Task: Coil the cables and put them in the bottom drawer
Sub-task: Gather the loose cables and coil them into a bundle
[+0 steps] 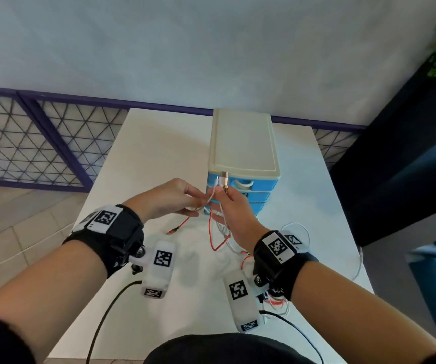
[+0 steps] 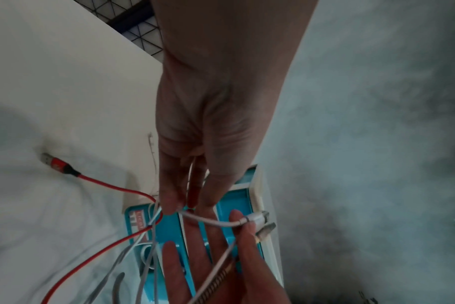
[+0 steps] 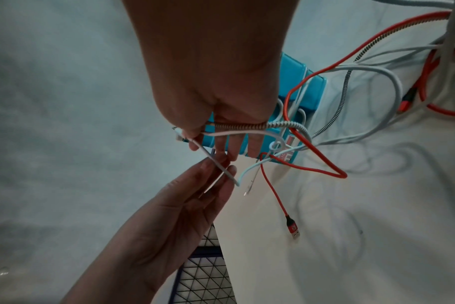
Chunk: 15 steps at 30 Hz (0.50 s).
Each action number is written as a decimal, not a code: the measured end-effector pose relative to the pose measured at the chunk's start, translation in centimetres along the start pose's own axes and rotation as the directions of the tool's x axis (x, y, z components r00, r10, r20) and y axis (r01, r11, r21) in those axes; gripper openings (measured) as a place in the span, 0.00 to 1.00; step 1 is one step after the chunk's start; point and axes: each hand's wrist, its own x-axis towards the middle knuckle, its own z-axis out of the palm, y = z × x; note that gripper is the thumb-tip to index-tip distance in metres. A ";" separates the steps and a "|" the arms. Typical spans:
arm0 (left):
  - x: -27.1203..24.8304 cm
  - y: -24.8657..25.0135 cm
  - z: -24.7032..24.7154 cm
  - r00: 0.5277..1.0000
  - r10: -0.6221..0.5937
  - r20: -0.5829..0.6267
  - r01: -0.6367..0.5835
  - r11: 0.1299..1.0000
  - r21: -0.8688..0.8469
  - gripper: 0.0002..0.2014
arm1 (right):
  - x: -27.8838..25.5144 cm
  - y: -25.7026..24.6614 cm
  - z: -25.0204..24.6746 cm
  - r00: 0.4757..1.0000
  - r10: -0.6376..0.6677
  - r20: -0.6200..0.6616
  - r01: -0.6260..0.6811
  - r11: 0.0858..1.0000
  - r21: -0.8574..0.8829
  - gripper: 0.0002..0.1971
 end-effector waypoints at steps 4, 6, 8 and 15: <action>2.1 -3.1 -0.8 0.972 0.074 -0.225 -0.025 0.976 0.215 0.08 | 0.0 -0.4 -0.2 0.999 -0.032 0.020 0.032 0.999 0.021 0.13; 3.4 -6.2 -0.9 0.969 0.073 -0.236 0.054 0.870 0.490 0.11 | -0.1 -0.4 -0.4 0.999 -0.012 0.039 0.011 1.000 0.027 0.13; 3.8 -9.7 -0.6 0.980 -0.055 -0.190 0.174 0.700 0.693 0.21 | -0.3 -0.4 -0.7 0.997 0.012 0.079 -0.016 0.999 0.043 0.12; 2.7 -13.1 0.6 0.968 0.157 -0.194 0.004 0.768 0.641 0.04 | -0.2 0.0 -1.8 0.996 -0.092 -0.021 0.090 0.991 -0.099 0.12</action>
